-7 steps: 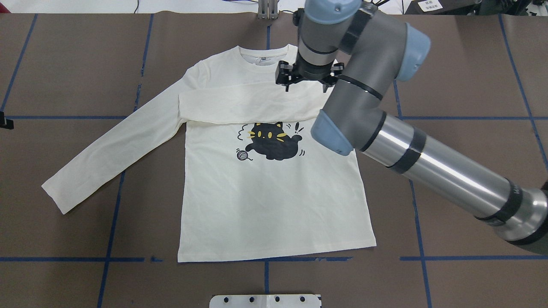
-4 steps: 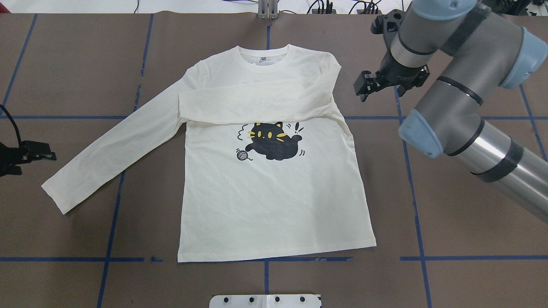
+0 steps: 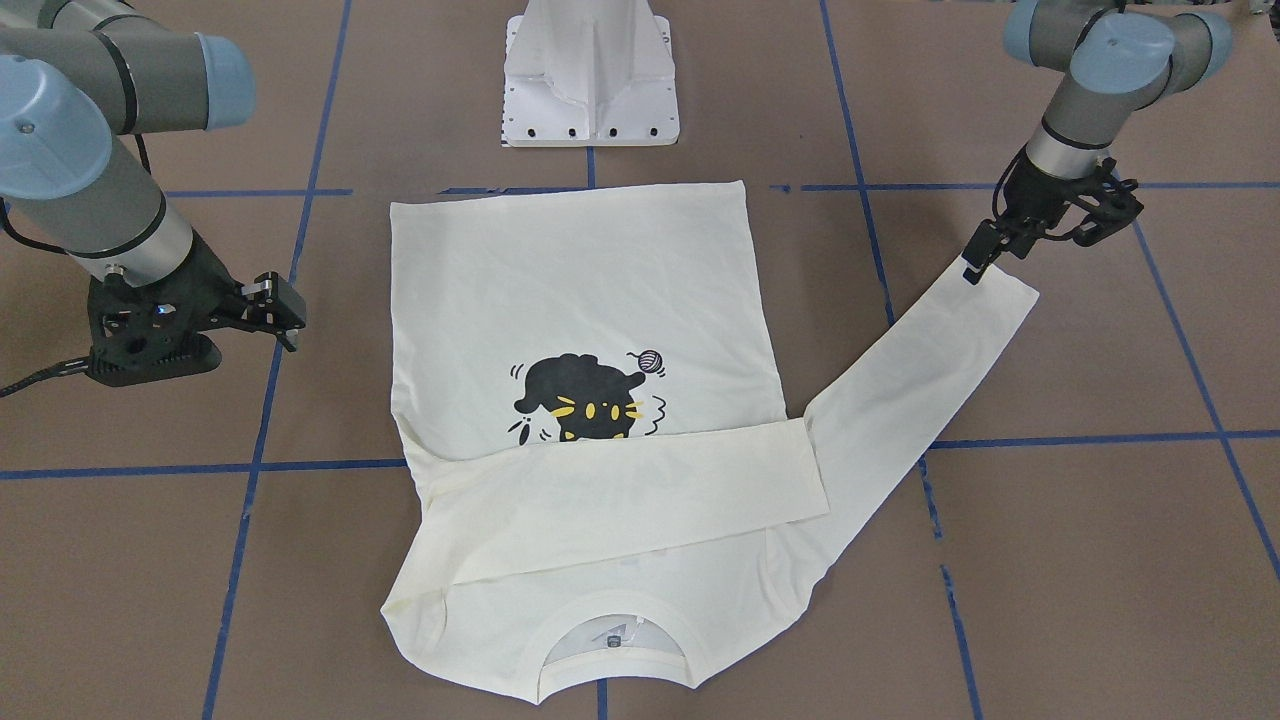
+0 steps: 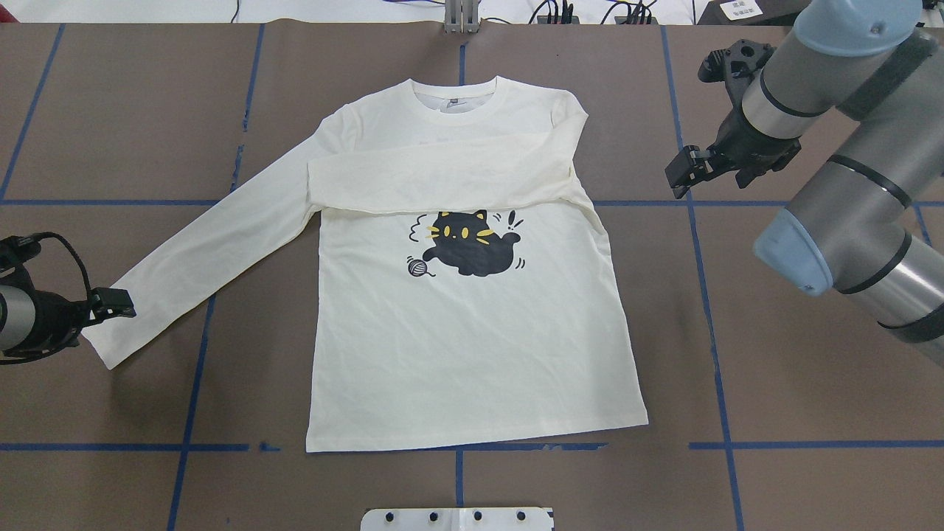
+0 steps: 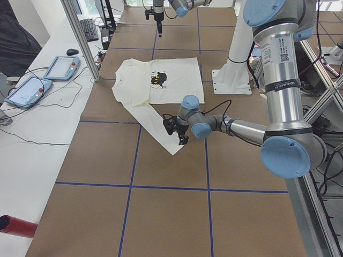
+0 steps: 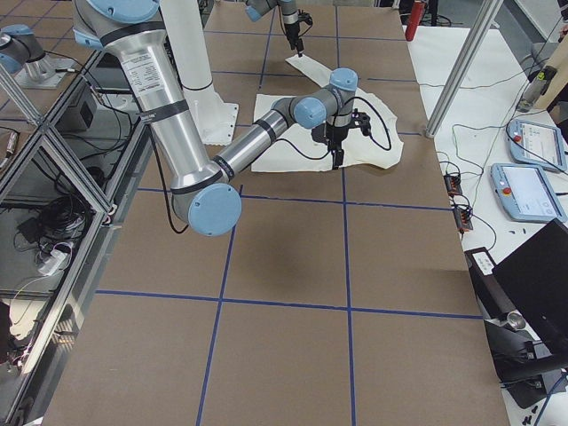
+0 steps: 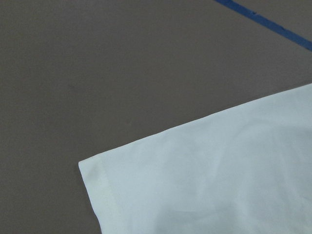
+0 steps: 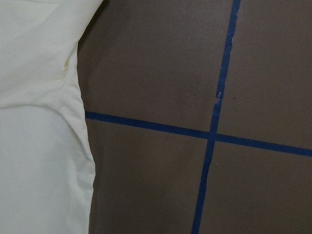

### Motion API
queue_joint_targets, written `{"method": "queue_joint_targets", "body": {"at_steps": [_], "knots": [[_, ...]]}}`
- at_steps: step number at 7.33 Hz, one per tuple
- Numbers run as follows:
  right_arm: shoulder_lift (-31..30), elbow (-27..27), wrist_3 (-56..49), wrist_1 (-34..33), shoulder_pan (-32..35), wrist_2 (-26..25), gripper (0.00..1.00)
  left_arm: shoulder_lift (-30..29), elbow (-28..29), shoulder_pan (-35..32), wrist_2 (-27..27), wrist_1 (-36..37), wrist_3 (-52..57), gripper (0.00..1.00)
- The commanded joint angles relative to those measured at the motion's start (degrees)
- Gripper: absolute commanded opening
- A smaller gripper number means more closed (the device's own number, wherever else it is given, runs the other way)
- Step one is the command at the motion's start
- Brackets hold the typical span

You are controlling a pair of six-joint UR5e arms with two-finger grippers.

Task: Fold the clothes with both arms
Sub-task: 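Move the left gripper to the cuff of the sleeve nearest it and grasp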

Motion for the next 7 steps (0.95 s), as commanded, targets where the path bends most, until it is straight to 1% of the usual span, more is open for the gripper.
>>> {"method": "queue_joint_targets", "body": {"at_steps": [1, 2, 7], "knots": [[-0.2, 0.1, 0.4, 0.0, -0.1, 0.0, 1.00, 0.5, 1.7, 1.3, 2.3, 0.1, -0.8, 1.00], [-0.1, 0.1, 0.4, 0.0, -0.1, 0.0, 1.00, 1.3, 2.0, 1.4, 2.7, 0.0, -0.7, 1.00], [0.0, 0.2, 0.4, 0.0, -0.1, 0.0, 1.00, 1.2, 3.3, 2.3, 2.7, -0.1, -0.8, 0.99]]}}
